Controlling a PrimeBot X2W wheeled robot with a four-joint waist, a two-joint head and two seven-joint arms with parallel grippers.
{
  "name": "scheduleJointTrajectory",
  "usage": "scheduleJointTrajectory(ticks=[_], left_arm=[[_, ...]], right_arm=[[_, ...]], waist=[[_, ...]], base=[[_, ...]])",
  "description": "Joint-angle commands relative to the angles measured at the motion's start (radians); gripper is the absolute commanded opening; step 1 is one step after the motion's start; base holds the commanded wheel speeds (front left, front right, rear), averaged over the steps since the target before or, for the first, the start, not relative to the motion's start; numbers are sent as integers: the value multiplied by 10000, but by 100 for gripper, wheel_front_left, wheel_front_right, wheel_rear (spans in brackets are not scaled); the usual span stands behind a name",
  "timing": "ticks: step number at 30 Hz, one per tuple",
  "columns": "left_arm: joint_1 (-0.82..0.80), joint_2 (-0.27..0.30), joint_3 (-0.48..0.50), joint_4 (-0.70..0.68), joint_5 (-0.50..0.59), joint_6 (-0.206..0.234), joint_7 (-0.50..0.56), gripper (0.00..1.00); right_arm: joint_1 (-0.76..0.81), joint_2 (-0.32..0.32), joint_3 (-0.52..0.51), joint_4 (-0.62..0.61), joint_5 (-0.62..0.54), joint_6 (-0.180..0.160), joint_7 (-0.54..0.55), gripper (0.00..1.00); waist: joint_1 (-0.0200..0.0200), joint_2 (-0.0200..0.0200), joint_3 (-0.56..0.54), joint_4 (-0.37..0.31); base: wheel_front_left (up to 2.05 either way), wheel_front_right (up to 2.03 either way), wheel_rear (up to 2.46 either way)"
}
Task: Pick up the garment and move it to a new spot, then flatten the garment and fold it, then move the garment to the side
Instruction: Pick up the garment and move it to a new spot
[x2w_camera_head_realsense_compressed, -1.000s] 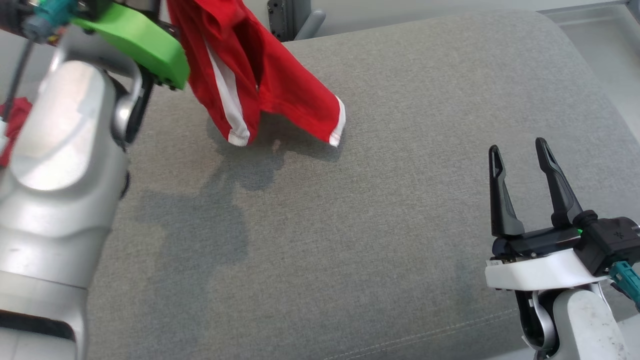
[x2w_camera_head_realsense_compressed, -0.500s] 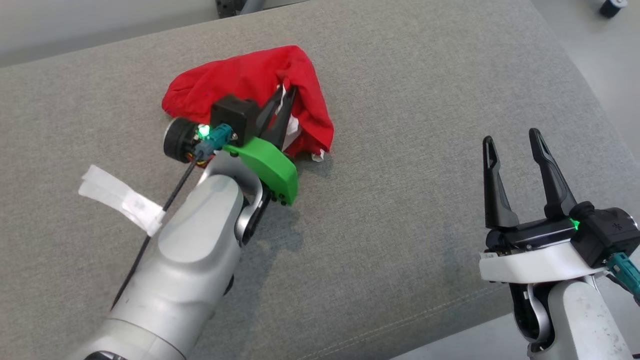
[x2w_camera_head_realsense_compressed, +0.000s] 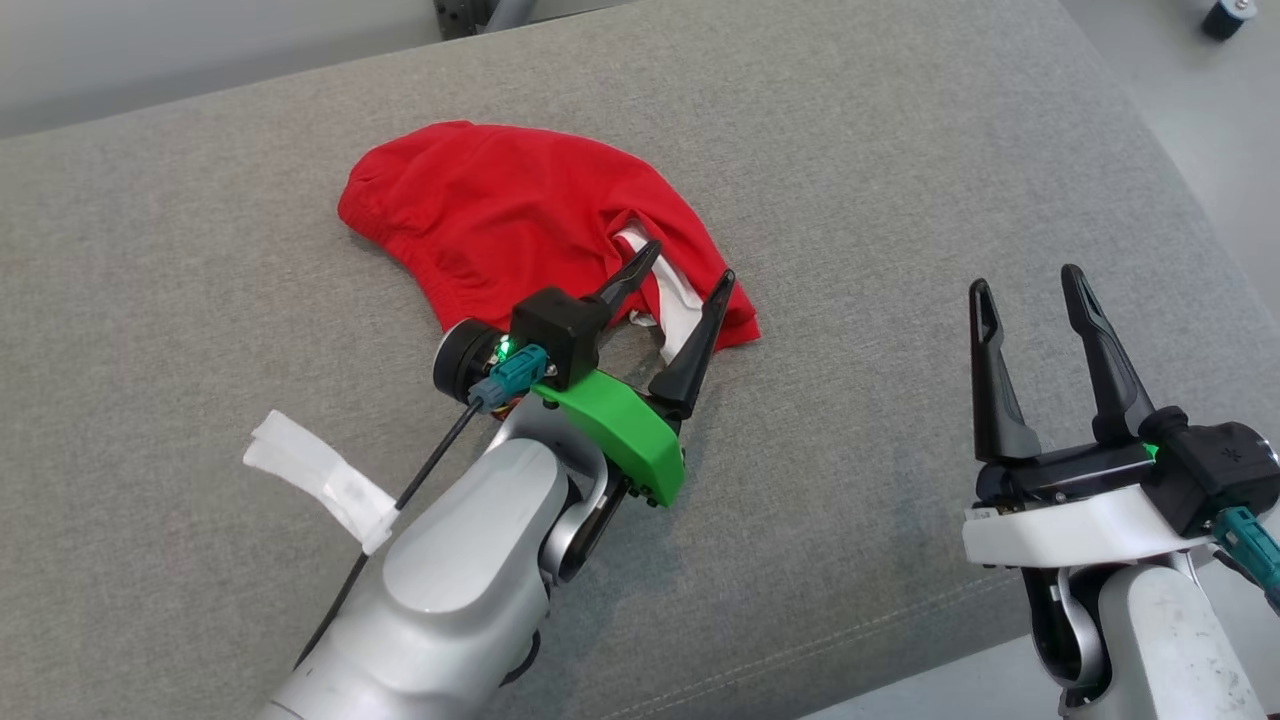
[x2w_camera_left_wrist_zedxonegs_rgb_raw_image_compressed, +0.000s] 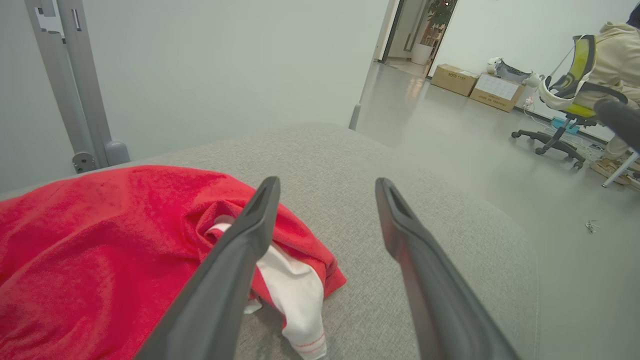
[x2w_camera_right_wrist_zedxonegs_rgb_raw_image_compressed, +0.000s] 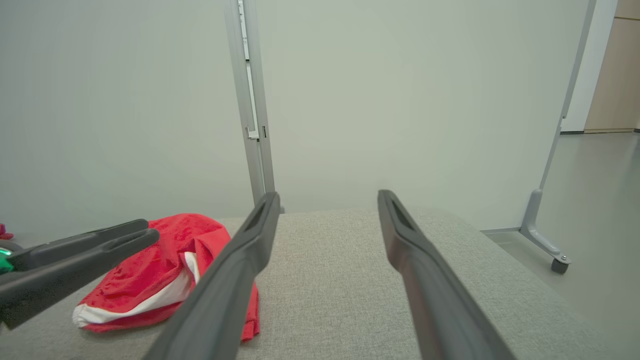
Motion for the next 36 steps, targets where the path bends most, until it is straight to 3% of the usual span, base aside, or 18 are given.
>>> scheduleJointTrajectory(ticks=[1,10,13,22,30,36], left_arm=[[326,49,170,-274,-10,66,-25,100],[1777,40,1829,-1727,1322,180,-25,100],[2800,43,2979,-2450,1933,274,-25,100],[5197,51,5350,-3693,3227,906,-26,100],[6789,38,6871,-4471,3581,1041,-26,100],[7443,36,7318,-4793,3515,1005,-26,100]], right_arm=[[103,-17,-96,-2,-63,-7,-40,100],[366,-19,-369,142,-364,-7,-40,100],[554,-22,-520,267,-479,-7,-40,100],[937,-19,-717,538,-541,-7,-40,100],[1241,-20,-602,832,-426,-7,-40,100],[1328,-19,-569,980,-243,-7,-40,100]], waist=[[1,0,-249,329],[1,0,-867,1212],[1,0,-1224,1613],[1,0,-1707,2350],[1,0,-1859,2566],[1,0,-1878,2549]], base=[[0,0,0],[0,0,0],[0,0,0],[0,0,0],[0,0,0],[0,0,0]])
